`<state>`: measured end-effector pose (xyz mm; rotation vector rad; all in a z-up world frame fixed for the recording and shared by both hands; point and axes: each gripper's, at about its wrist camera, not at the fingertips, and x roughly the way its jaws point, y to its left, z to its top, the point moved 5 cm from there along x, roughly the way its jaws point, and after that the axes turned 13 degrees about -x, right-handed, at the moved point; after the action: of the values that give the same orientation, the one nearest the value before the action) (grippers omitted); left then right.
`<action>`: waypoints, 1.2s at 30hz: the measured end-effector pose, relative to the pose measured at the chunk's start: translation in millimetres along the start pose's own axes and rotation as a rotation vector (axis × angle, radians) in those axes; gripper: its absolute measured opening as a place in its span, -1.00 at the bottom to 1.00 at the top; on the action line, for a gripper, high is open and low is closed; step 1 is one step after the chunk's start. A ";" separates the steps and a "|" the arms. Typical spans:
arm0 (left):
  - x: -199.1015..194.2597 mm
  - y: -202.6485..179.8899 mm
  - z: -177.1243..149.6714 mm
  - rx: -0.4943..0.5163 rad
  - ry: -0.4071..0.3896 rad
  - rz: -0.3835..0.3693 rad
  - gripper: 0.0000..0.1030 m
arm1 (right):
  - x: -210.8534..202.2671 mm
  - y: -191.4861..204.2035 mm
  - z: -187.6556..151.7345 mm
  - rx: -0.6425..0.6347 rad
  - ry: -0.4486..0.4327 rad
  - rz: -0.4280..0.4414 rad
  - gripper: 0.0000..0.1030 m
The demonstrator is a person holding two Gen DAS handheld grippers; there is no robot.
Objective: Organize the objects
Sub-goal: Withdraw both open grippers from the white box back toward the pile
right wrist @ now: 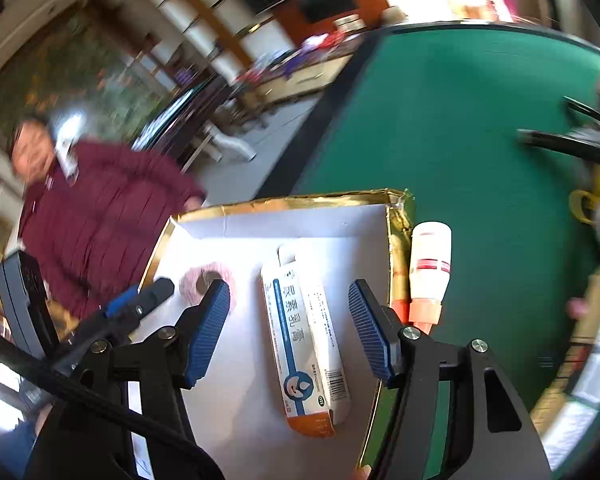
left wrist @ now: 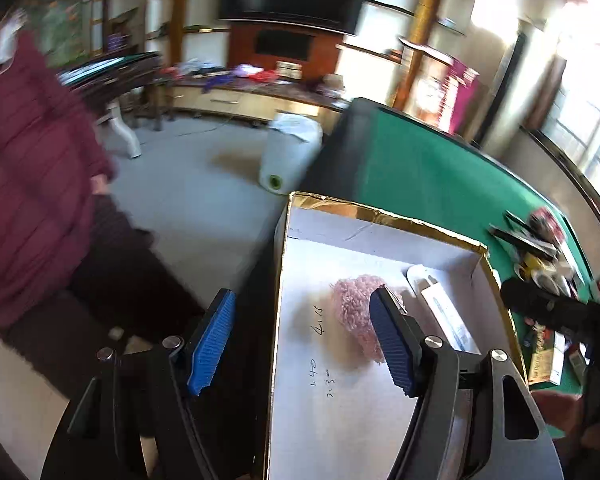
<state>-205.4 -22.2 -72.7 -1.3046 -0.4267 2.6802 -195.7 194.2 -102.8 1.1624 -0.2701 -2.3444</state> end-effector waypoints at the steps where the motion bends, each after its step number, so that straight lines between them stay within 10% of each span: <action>1: 5.7 -15.5 -3.3 0.027 0.006 -0.001 0.22 | -7.7 -13.8 0.0 0.021 -0.006 -0.021 0.22; 8: -8.8 -28.9 -8.5 0.032 -0.012 -0.029 0.22 | -62.8 -63.3 -20.7 0.206 -0.062 -0.070 0.29; 19: -47.6 80.5 -6.2 -0.150 -0.053 0.091 0.22 | -53.0 28.7 -19.9 0.078 -0.065 0.099 0.48; 36: 27.6 -9.3 15.7 0.021 -0.090 0.117 0.23 | -198.8 -88.8 -76.4 0.303 -0.154 -0.245 0.47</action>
<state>-234.9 -9.9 -81.4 -1.2435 -0.3414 2.8397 -66.0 376.9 -47.5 1.2100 -0.5842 -2.6833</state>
